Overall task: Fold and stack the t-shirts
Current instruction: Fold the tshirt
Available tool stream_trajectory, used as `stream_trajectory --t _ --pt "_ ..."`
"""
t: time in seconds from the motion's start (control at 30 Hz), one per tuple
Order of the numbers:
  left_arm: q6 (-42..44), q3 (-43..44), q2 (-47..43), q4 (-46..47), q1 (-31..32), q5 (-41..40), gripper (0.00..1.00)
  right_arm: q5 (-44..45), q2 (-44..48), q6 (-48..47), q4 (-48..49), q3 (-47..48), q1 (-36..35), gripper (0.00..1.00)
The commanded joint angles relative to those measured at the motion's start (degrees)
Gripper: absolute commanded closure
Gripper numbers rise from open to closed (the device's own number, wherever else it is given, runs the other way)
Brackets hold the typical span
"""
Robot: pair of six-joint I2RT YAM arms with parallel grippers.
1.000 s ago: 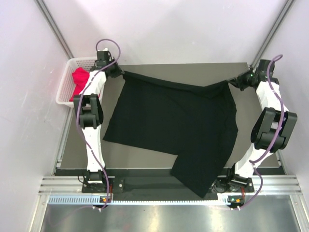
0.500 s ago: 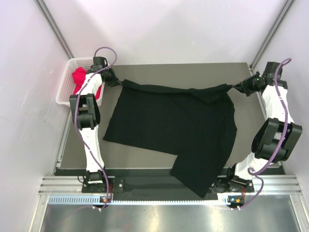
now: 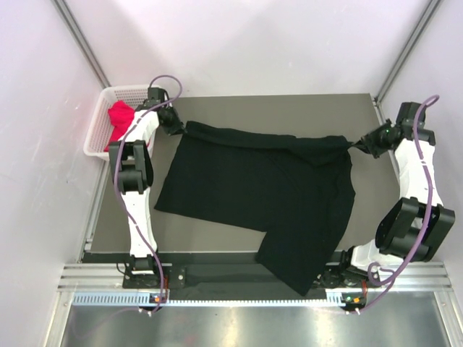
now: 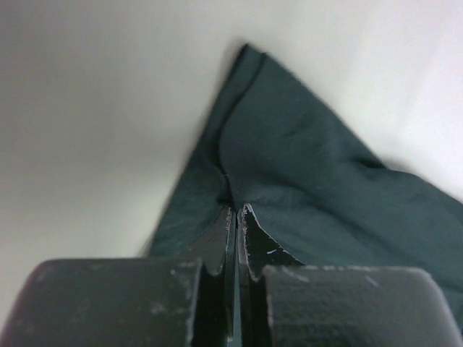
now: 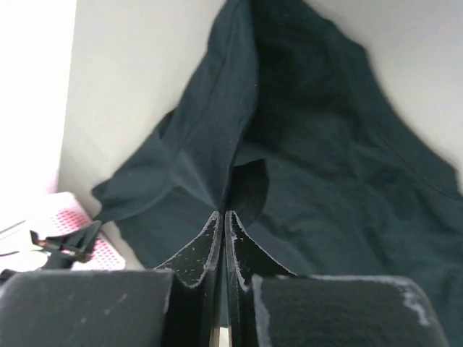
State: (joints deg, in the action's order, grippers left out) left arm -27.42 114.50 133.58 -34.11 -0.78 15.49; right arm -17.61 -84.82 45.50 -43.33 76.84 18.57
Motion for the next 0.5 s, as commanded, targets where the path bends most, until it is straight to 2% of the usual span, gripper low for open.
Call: stream_trajectory --t 0.0,0.2,0.47 --pt "0.88 -0.33 -4.99 -3.41 -0.37 -3.88 1.0 4.94 3.51 -3.48 -4.39 1.12 0.42 1.0" --pt "1.23 -2.08 -6.67 -4.21 -0.37 -6.17 1.0 7.41 5.8 -6.47 -8.35 0.25 0.5 1.0" --pt "1.4 -2.96 -5.26 -4.92 -0.37 -6.17 1.0 6.53 7.91 -7.26 -5.98 -8.8 -0.46 1.0"
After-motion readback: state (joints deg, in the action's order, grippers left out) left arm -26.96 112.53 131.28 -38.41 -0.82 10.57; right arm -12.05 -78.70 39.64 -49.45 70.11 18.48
